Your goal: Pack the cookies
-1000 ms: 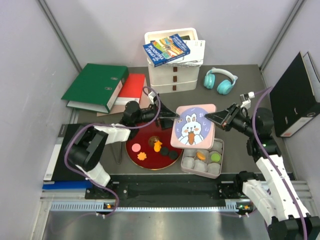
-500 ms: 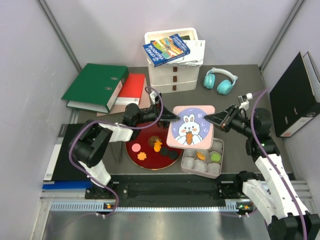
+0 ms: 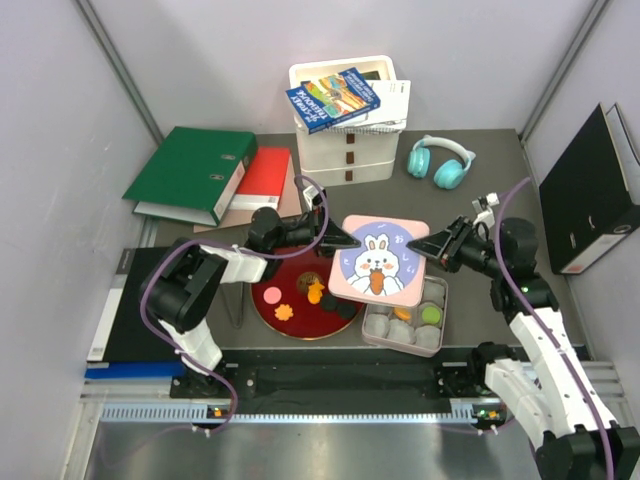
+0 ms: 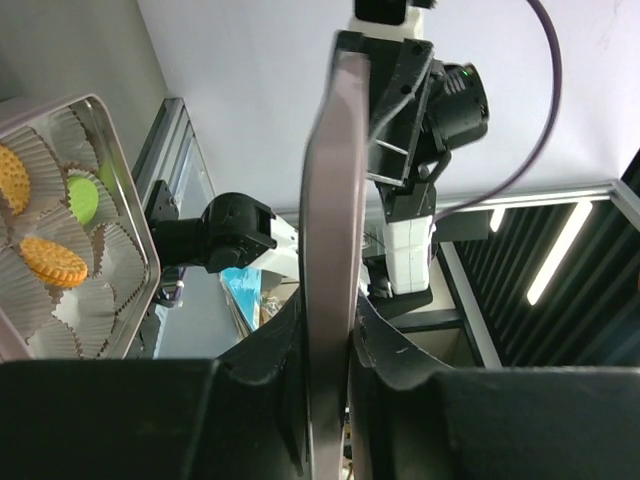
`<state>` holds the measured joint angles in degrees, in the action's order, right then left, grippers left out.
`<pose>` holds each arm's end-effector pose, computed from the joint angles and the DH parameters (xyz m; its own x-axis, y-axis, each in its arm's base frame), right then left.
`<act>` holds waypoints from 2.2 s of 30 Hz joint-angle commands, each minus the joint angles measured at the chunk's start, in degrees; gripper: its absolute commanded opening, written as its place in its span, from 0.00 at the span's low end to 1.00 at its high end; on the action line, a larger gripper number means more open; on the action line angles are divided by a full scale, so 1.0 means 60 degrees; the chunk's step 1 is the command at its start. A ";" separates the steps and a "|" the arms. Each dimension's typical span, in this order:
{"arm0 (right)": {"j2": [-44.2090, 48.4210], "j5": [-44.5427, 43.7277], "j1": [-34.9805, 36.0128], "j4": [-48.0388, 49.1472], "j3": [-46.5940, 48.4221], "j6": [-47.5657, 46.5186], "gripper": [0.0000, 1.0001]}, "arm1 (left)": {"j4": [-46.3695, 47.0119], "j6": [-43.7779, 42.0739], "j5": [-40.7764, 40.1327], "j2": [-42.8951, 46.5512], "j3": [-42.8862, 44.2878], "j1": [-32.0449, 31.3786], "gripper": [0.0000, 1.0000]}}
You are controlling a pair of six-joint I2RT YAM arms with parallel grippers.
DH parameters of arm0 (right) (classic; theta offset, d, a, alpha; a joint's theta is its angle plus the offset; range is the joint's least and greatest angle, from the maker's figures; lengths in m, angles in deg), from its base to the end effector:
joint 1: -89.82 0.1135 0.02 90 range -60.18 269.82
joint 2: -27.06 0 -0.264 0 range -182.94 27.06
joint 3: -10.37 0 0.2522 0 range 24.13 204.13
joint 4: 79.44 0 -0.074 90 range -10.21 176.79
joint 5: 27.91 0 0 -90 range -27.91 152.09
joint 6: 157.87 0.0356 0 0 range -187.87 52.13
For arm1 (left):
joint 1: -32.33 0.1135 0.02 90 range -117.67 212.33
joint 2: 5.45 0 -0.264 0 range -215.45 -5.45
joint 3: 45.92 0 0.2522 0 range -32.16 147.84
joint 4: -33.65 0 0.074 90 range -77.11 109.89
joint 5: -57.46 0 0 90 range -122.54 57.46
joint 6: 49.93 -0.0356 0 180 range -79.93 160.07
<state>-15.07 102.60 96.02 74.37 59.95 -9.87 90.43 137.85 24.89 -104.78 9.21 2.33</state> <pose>0.1665 0.0413 0.2908 -0.7575 0.5663 -0.3248 -0.0967 0.3948 0.9137 0.2747 -0.1932 0.2185 -0.9980 -0.0397 -0.0497 0.0540 -0.1153 -0.9919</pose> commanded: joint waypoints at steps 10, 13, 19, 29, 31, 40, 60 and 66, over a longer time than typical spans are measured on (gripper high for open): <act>-0.0346 -0.0907 -0.0066 -0.1517 0.1472 -0.1258 0.55 | 0.1104 -0.0490 0.0346 0.0442 0.0225 -0.0039 0.06; -0.0420 -0.1258 -0.0066 -0.1853 0.1809 -0.1506 0.58 | 0.1060 -0.0534 0.0419 0.0485 0.0196 -0.0039 0.00; -0.0639 -0.1785 -0.0081 -0.2205 0.2395 -0.1800 0.65 | 0.1060 -0.0578 0.0477 0.0588 0.0079 -0.0039 0.00; -0.1078 -0.4202 -0.0081 -0.3100 0.3346 -0.1859 0.67 | 0.0987 -0.0666 0.0653 0.0603 -0.0258 -0.0039 0.00; -0.1268 -0.4466 -0.0081 -0.3115 0.3479 -0.1844 0.67 | 0.1045 -0.0681 0.0667 0.0544 -0.0360 -0.0039 0.00; -0.1650 -0.4657 -0.0081 -0.2925 0.3377 -0.1874 0.65 | 0.1791 -0.0637 0.0595 -0.0771 -0.0405 -0.0244 0.00; -0.1811 -0.4730 -0.0095 -0.2763 0.3084 -0.2064 0.64 | 0.0037 -0.2672 0.0053 -0.2561 0.0474 -0.1123 0.00; -0.1870 -0.4701 -0.0081 -0.2690 0.3084 -0.2049 0.64 | -0.1370 -0.3697 -0.0050 -0.2459 0.0459 -0.1240 0.00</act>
<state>-26.59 74.73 96.02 55.46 78.85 -21.39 86.28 121.65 25.05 -120.36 11.61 -4.45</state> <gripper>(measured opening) 0.639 0.188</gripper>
